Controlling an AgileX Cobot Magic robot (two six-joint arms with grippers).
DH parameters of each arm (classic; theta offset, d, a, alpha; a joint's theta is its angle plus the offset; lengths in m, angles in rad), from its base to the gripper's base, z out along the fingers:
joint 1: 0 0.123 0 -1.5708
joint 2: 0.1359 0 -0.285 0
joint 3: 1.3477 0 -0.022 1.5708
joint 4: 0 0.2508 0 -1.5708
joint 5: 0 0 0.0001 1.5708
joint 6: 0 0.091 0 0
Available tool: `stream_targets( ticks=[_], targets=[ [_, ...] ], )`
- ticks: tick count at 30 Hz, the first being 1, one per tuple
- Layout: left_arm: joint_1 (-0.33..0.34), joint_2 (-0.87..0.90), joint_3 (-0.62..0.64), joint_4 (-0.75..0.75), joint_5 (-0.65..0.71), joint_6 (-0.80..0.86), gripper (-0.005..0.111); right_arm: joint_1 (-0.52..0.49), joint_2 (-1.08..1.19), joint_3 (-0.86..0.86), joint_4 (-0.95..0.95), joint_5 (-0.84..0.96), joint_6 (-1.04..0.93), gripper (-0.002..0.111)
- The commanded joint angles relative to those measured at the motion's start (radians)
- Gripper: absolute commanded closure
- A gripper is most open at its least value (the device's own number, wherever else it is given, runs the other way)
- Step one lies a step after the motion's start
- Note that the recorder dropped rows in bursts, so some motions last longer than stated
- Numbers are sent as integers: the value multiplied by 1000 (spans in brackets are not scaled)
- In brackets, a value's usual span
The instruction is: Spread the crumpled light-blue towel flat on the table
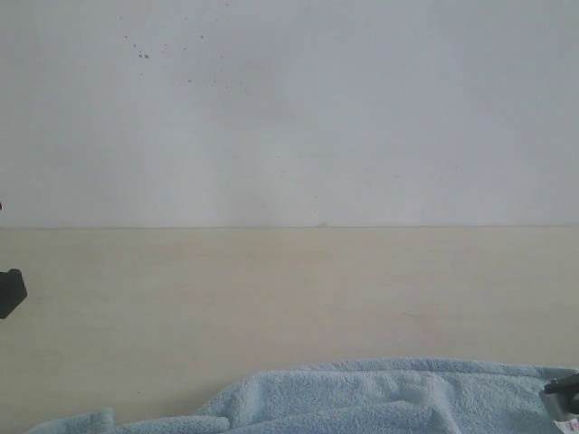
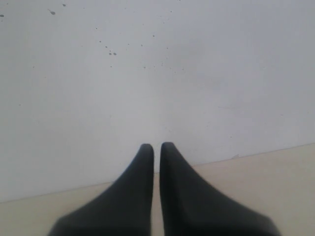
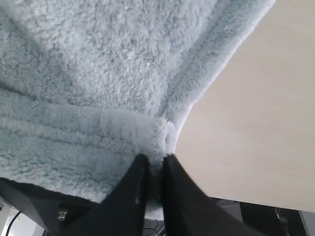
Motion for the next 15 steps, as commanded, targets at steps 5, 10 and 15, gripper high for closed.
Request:
stream_targets(
  ticks=[5,10,15],
  targets=[
    [1,2,2,6,5,-11,102,-1,-3,-39,-47,3,-1,49],
    [1,4,-27,43,185,-110,102,-1,-3,-194,-187,3,249,64],
    [3,59,-142,97,500,-58,102,-1,-3,-315,-185,3,281,61]
  ],
)
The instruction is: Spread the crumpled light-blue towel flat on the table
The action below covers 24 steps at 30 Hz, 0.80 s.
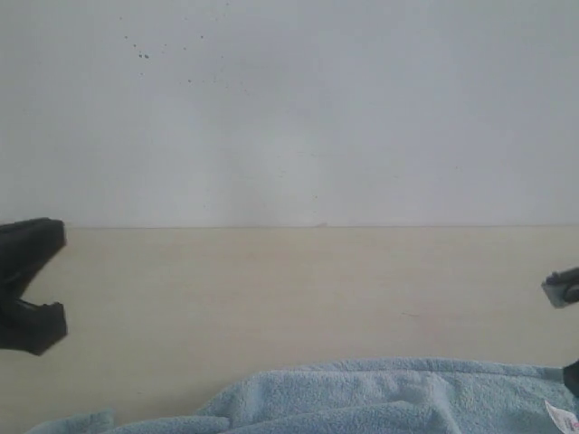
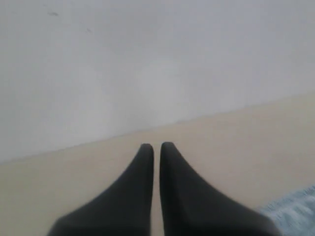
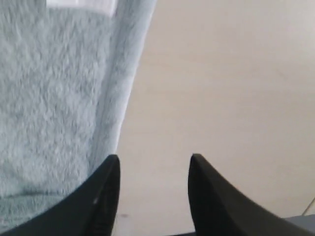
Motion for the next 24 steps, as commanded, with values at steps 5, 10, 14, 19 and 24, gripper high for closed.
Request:
stream_targets(
  ticks=[5,10,14,19,24],
  targets=[
    [128,247,-300,-14,607,57,102,-1,13,-95,-15,3,27,43],
    [280,491,-494,2,895,28,102,-1,91,-108,-13,3,42,44],
    [343,571,-559,106,919,27,102,-1,174,-193,-13,3,46,44],
    [395,619,-566,273,919,16,85,-3,296,-341,81,-32,-51,44],
    [435,672,-566,296,929,-114,33,-3,354,-432,263,-80,-219,44]
  ],
)
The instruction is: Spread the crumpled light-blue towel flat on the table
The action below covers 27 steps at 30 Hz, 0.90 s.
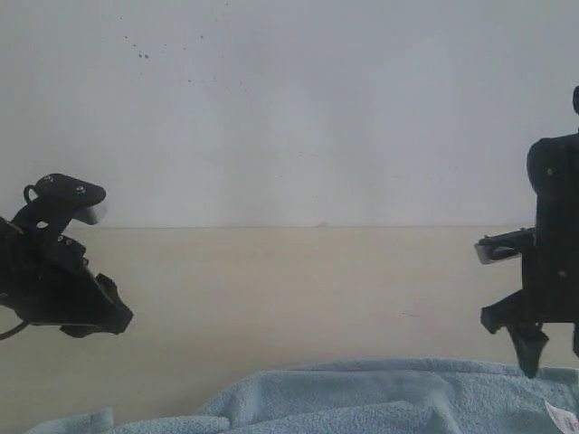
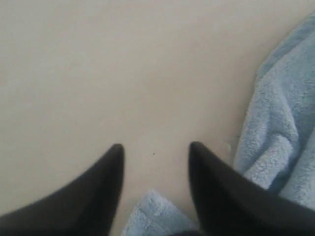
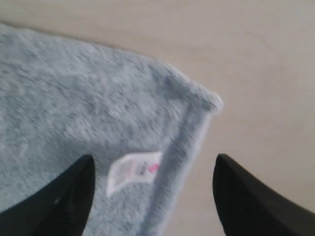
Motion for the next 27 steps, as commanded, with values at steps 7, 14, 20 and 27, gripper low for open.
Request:
stream_targets(
  ticks=[7,14,20,27],
  targets=[
    [41,66,-5,149,149,-228,19,-3,26,-59,187,-123,-145,44],
    [41,115,-5,468,246,-530,41,-3,26,-59,254,-116,-143,44],
    [41,120,11,455,254,-533,45,-3,26,-59,261,-125,-143,44],
    [41,168,58,338,211,-426,45,-3,26,-59,263,-130,-145,44]
  ],
)
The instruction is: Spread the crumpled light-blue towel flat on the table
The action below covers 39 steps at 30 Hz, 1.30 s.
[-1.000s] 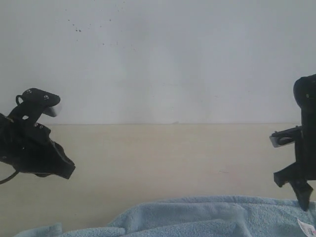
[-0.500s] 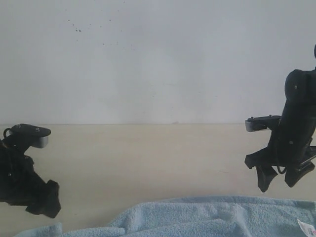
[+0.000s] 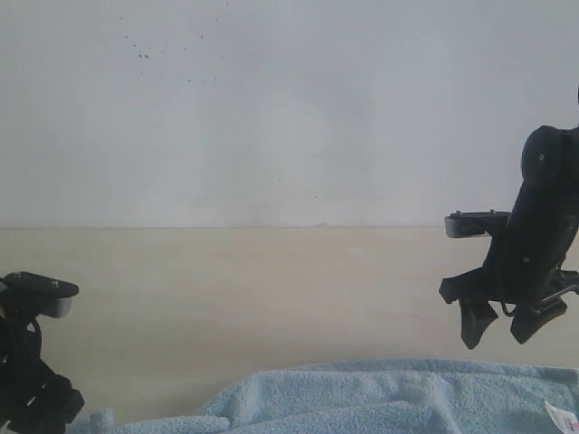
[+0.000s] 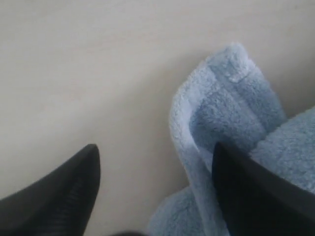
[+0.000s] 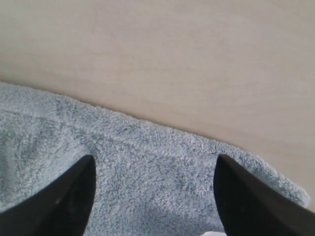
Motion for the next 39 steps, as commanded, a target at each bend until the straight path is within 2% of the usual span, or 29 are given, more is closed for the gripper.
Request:
stream_targets(
  ticks=[1,6,8,14,21,24,28,32,39],
  targets=[
    [0,30,11,-109,-9,102,45,-3,-5,-5,3,-5,-8,44],
    [0,32,11,-132,-1,146,47,-3,-5,-5,3,-11,-8,44],
    [0,32,11,-132,-1,146,53,-3,-5,-5,3,-13,-8,44],
    [0,32,11,-106,-1,146,103,-3,-5,-5,5,-12,-8,44],
    [0,23,-21,-94,-18,121,103,-3,-5,-5,-3,6,-6,44],
    [0,-12,-28,-59,-67,68,103,-3,-5,-5,-3,8,-8,44],
    [6,-79,-14,162,-155,-177,103,-3,-5,-5,5,8,-8,44],
    [41,-95,42,357,-177,-419,103,-3,-5,-5,4,2,-8,44],
    [87,-96,135,388,-239,-510,103,-3,-4,56,7,-26,-8,44]
  ],
)
